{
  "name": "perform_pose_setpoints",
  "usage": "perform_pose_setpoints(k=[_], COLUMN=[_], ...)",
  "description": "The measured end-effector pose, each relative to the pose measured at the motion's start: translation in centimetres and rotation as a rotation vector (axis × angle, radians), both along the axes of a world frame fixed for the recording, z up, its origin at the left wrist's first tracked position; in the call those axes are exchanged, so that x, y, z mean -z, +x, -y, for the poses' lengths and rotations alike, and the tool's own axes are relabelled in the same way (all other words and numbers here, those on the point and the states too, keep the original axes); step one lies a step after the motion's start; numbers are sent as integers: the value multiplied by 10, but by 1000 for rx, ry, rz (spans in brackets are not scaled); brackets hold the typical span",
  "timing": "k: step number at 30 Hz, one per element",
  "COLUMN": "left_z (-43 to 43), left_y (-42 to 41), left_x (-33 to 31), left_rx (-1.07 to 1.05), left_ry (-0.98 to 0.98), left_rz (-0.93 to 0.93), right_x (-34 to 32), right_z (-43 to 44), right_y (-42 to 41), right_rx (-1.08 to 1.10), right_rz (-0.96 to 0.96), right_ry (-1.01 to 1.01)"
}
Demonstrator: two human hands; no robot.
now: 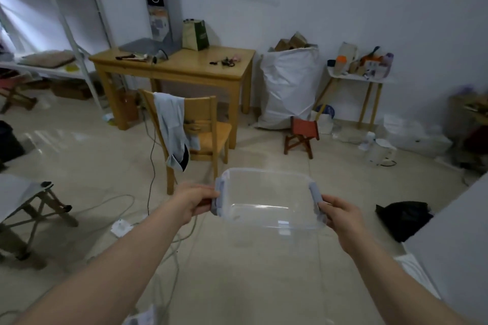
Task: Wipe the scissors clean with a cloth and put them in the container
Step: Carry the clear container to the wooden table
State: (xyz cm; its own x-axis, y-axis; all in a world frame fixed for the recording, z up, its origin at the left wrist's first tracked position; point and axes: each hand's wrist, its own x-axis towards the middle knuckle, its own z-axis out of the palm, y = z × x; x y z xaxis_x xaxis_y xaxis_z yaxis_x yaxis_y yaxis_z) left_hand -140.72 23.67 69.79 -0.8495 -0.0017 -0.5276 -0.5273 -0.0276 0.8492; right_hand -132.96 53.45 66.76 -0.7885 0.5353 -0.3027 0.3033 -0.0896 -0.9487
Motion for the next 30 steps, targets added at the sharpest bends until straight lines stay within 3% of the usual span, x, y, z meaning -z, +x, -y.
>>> perform_pose_setpoints(k=[5, 18, 30], left_z=[-51, -210, -213], left_y=[-132, -475, -760], left_x=[-10, -4, -10], left_rx=[69, -18, -173], left_ry=[-8, -20, -108], left_rz=[5, -21, -122], right_x=[-14, -2, -19], right_z=[-43, -205, -210], right_y=[-118, -483, -816], right_rx=[66, 101, -64], right_rz=[0, -61, -123], right_ry=[5, 1, -32])
